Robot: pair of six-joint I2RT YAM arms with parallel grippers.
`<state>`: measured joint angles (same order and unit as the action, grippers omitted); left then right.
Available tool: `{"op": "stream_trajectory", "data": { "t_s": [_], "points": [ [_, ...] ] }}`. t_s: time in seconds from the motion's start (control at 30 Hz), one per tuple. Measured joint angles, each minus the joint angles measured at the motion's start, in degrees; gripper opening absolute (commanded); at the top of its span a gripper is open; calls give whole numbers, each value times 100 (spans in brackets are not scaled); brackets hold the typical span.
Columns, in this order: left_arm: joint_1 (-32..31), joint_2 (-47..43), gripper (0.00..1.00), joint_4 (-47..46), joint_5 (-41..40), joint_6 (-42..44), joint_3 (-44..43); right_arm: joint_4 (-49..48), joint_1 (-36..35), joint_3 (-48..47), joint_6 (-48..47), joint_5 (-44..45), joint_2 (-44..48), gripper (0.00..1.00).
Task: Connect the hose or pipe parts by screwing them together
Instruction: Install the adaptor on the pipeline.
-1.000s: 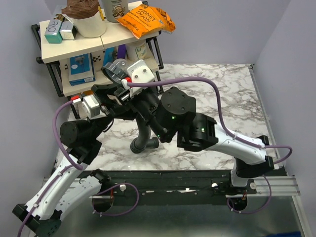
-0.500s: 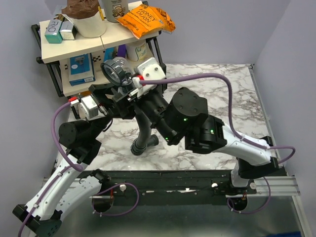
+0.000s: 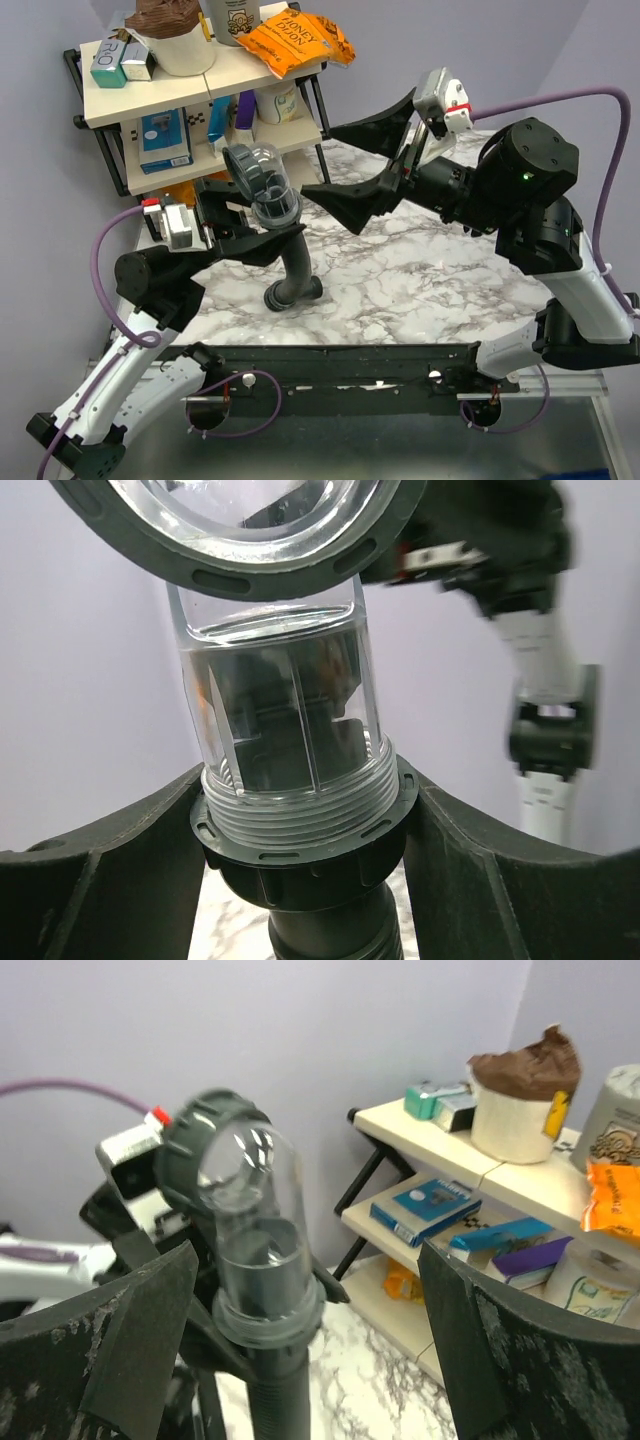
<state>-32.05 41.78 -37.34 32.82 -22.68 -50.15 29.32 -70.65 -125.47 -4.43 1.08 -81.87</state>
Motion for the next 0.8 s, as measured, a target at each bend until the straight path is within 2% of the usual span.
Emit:
{"op": "stream_trajectory", "data": {
  "t_s": [0.07, 0.23, 0.4, 0.5, 0.53, 0.6, 0.63, 0.7, 0.8],
  "points": [
    [0, 26, 0, -199, 378, -308, 0, 74, 232, 181, 31, -645, 96, 100],
    [0, 122, 0, -459, 946, -896, -9, 214, 297, 326, -59, -1987, -37, 100],
    [-33, 195, 0, -555, 1152, -1128, -13, 306, 413, 190, -116, -2798, -398, 100],
    [-33, 205, 0, -592, 1182, -1167, -22, 382, 514, -17, -107, -3136, -671, 94],
    [-33, 210, 0, -592, 1185, -1169, -26, 393, 551, -107, -94, -3228, -774, 84],
    [-33, 216, 0, -597, 1185, -1172, -26, 396, 651, -264, -20, -3407, -953, 70],
    [-33, 216, 0, -597, 1185, -1169, -26, 391, 702, -308, 2, -3493, -1023, 55],
    [-33, 214, 0, -597, 1174, -1158, -26, 396, 789, -310, 90, -3641, -1086, 43],
    [-33, 219, 0, -533, 1180, -1095, -26, 313, 885, -170, 286, -3740, -1038, 9]
  ]
}}
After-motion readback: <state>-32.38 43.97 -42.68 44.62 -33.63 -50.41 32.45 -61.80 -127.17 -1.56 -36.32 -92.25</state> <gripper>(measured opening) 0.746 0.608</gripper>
